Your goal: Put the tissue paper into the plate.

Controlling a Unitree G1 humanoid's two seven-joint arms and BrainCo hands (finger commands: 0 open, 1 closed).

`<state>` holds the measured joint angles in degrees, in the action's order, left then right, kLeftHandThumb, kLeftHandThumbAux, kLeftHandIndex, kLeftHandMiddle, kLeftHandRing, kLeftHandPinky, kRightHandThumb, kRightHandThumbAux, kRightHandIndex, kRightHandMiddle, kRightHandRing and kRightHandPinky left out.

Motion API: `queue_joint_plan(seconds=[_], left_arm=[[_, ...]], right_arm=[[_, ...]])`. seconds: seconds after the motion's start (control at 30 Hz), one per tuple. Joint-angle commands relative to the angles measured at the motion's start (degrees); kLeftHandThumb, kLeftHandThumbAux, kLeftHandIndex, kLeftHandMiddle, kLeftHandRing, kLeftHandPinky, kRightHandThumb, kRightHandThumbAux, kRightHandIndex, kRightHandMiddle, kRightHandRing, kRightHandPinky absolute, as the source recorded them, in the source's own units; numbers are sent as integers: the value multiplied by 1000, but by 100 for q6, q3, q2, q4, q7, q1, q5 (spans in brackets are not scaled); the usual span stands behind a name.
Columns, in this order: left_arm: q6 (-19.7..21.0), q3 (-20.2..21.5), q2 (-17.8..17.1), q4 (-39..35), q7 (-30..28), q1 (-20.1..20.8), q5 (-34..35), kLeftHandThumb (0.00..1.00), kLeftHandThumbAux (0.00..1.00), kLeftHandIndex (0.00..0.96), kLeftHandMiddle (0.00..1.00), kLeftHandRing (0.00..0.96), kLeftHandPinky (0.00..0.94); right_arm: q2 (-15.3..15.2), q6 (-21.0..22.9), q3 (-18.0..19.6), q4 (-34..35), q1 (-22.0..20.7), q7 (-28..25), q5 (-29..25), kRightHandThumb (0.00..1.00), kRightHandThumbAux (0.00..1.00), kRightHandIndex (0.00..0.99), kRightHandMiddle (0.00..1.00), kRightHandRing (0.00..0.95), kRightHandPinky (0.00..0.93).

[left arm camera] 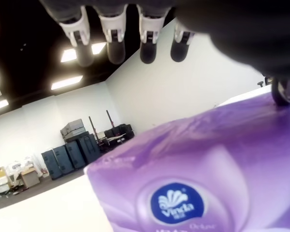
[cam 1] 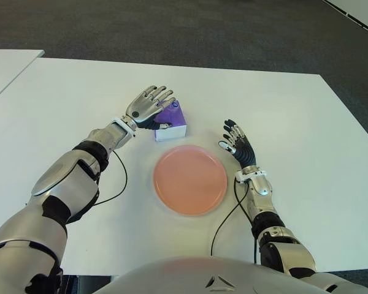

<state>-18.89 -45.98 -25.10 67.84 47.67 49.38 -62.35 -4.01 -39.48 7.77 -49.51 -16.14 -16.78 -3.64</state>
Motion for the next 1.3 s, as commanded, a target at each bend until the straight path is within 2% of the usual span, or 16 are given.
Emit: queue_joint_plan(seconds=[0.03,0.73,1.3], left_arm=[[-176,-42,64,102,-194,4,68,172,161,0,0,0,0],[-422,94,-113,-109,-608,-45,379,187,185,0,0,0,0],[-542,220,-124,-139,-876,-88,548,183,182,0,0,0,0]], right_arm=[[198,-60,72,-798,959,-33,-128,0,639,0,0,0,0],[146,73,35,-871,923,-56,-51,0,623,0,0,0,0],[132,19,23,-861,949,-134,-52,0,625,0,0,0,0]])
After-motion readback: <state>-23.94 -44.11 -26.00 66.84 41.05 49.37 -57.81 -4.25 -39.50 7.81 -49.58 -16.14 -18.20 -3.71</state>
